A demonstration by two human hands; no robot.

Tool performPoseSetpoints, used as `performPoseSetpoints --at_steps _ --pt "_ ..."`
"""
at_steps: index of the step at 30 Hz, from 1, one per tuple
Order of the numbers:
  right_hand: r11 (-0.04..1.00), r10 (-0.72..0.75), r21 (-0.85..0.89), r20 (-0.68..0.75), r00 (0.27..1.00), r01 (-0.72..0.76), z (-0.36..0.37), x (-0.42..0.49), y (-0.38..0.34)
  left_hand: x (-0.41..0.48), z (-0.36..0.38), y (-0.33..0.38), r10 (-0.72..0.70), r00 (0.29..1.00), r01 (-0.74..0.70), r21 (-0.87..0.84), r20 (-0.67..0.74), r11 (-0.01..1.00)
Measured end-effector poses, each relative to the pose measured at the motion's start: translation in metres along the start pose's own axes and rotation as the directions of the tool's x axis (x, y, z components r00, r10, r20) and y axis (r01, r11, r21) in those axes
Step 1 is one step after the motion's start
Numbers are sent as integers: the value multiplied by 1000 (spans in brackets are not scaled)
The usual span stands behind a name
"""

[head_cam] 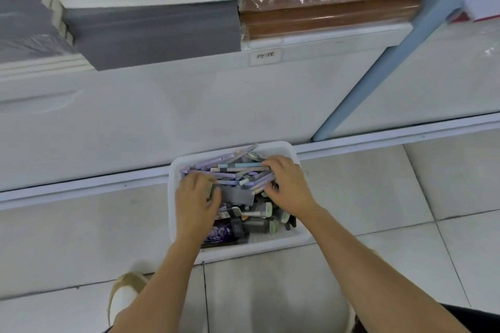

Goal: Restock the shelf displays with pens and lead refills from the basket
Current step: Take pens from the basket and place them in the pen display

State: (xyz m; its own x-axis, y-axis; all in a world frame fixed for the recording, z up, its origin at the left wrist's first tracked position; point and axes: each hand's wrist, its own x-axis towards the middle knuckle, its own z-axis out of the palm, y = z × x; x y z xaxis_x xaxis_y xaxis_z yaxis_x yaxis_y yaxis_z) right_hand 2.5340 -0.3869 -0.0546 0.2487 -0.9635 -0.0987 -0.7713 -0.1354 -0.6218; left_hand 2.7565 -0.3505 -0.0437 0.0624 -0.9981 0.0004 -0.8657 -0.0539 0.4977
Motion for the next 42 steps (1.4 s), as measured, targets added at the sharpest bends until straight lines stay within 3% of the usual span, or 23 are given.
performPoseSetpoints --at_steps 2,7,14,17,20,23,26,28,30,32,36,40,42 --pt "992 12 -123 143 990 6 4 4 -3 -6 5 1 81 988 -88 47 135 995" --pt "914 -23 -394 183 983 95 11 -1 -3 -19 3 -4 66 981 -76 46 181 996" --pt "792 -101 -546 321 942 271 -5 4 -2 -24 -5 -2 7 929 -37 75 371 997" --pt "800 -146 -522 306 941 294 -23 2 1 -29 -7 -4 -36 917 -2 92 398 996" --pt "870 -195 -417 201 960 264 -44 1 -5 -32 -11 0 -62 951 54 35 303 998" --pt "962 -138 -209 194 971 178 -56 -3 -24 -32 -20 19 -146 963 202 -252 224 946" --pt "997 -37 75 261 965 17 -55 -14 -53 -32 -36 49 -184 893 424 -630 411 651" --pt "981 -55 193 325 944 -9 -48 -20 -70 -30 -38 62 -117 881 455 -756 458 471" --pt "967 -99 254 383 919 -2 -39 -25 -84 -28 -39 71 -172 884 467 -829 434 309" --pt "945 -98 323 411 906 -44 -34 -30 -94 -27 -43 77 -293 877 447 -869 380 212" --pt "832 -18 507 430 902 -226 -39 -34 -109 -24 -58 80 -453 858 337 -931 242 141" --pt "645 49 743 191 980 -177 -61 -25 -130 -12 -94 90 -499 862 118 -992 83 38" --pt "587 62 803 80 995 -102 -81 -20 -145 -7 -113 99 -443 896 67 -995 28 73"
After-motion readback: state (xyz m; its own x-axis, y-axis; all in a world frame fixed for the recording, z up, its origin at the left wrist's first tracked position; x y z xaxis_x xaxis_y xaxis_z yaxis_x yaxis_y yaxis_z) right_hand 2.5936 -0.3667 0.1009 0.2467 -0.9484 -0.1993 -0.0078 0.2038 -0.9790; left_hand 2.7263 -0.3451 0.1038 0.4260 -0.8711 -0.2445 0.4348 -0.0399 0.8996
